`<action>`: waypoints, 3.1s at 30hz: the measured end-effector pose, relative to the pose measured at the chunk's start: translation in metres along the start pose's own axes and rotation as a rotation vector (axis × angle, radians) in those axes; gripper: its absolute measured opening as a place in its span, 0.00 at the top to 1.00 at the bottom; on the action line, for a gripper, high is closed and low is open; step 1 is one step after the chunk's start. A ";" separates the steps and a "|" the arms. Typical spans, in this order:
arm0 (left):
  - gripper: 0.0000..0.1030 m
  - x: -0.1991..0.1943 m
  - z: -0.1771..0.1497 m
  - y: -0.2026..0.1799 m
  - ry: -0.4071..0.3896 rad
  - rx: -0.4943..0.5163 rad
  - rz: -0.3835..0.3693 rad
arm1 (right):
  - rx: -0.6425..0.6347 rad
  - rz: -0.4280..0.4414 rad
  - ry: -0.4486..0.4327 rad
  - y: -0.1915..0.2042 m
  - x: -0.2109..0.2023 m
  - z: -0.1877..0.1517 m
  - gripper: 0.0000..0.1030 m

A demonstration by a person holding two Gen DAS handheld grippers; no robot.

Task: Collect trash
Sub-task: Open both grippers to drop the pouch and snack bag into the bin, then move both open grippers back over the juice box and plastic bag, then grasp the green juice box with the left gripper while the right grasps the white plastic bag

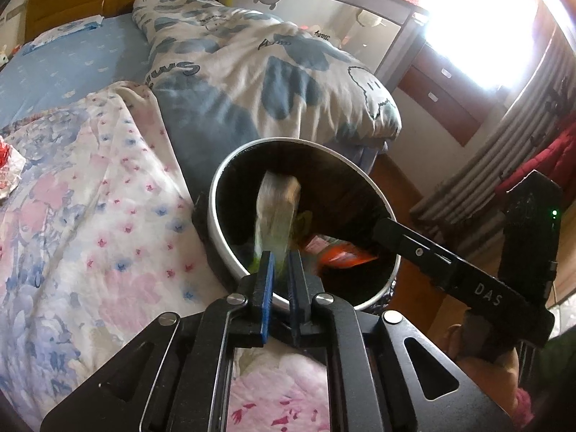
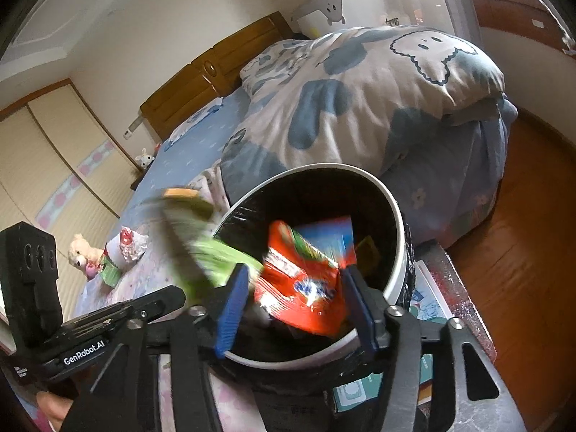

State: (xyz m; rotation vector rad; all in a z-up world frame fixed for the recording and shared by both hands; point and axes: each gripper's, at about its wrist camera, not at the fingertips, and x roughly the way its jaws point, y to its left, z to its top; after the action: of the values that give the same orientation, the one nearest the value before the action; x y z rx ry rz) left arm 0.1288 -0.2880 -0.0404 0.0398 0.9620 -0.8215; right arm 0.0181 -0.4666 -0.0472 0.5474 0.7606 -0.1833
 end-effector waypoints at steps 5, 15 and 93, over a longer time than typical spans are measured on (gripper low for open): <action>0.80 -0.007 -0.006 0.005 -0.010 -0.014 0.012 | -0.004 -0.001 -0.008 0.003 -0.002 0.000 0.34; 0.62 -0.039 -0.032 0.053 -0.048 -0.109 0.101 | -0.056 0.054 -0.006 0.037 -0.002 -0.008 0.21; 0.45 -0.110 -0.028 0.380 -0.247 -0.660 0.294 | -0.174 0.319 0.270 0.282 0.254 0.000 0.18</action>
State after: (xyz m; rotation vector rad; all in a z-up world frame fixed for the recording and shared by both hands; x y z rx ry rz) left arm 0.3177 0.0564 -0.0959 -0.4703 0.9249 -0.2057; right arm 0.2988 -0.2189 -0.1098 0.5260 0.9289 0.2552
